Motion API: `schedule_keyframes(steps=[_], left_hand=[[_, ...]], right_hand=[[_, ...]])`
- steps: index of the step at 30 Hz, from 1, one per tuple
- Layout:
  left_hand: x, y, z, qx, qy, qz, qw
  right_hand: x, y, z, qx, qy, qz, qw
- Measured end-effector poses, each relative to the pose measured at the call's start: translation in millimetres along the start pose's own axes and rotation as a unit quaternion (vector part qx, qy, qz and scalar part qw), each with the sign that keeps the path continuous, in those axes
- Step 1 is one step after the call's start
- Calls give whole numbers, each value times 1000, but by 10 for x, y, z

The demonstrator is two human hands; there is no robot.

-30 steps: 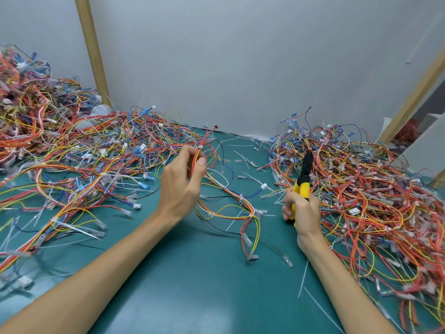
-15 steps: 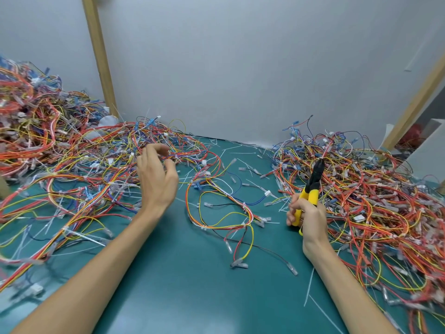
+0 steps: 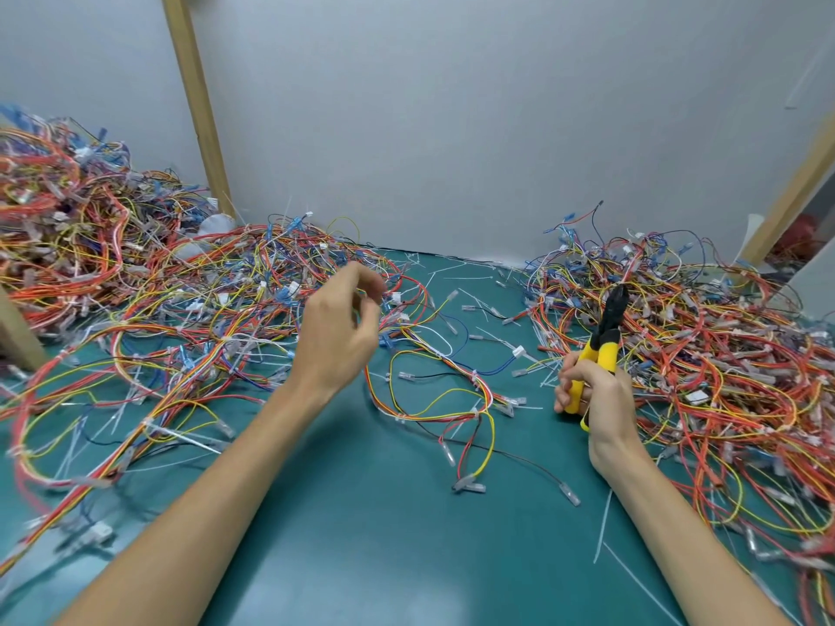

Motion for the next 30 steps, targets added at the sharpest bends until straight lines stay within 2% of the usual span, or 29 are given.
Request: schedule_keyframes(steps=[3,5,7,9,13,20,25,27,30], left_hand=[[-116,5,231,104,-134,-29,985],[-250,-65,392,255,-237,-51,936],[-347,-94,543,362,-300,-1,883],[-358,-96,587,383,-324,44,864],[-269,-226,522,370,-344,59,861],[-173,-255,508,320,-321,88,887],[-263,-115,576,250,-320,163,899],[-329,-21,620,201,-330,177,905],[-392,205,638,71,-313,162,933]], right_hand=[[4,3,9,0,-1,1,1000],[6,7,9,-1,0,2,1000],[8,9,7,-5,-1,1,1000],[2,11,12,-7,-4,1,1000],[2,12,11,-2,1,10,1000],[-15,4,14,-10,6,8,1000],[-28,-7,17,-12,7,10,1000],[-35,-13,17,-8,11,12,1000],[-38,-36,11,-3,12,19,1000]])
Point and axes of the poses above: each hand's wrist, its own x-axis towards the middle knuckle, its own z-axis out of the palm, y = z × x, the point moved 6 cm from there along x, towards the middle knuckle, and after that the axes turned 3 degrees about z, right-handed, at the moved point
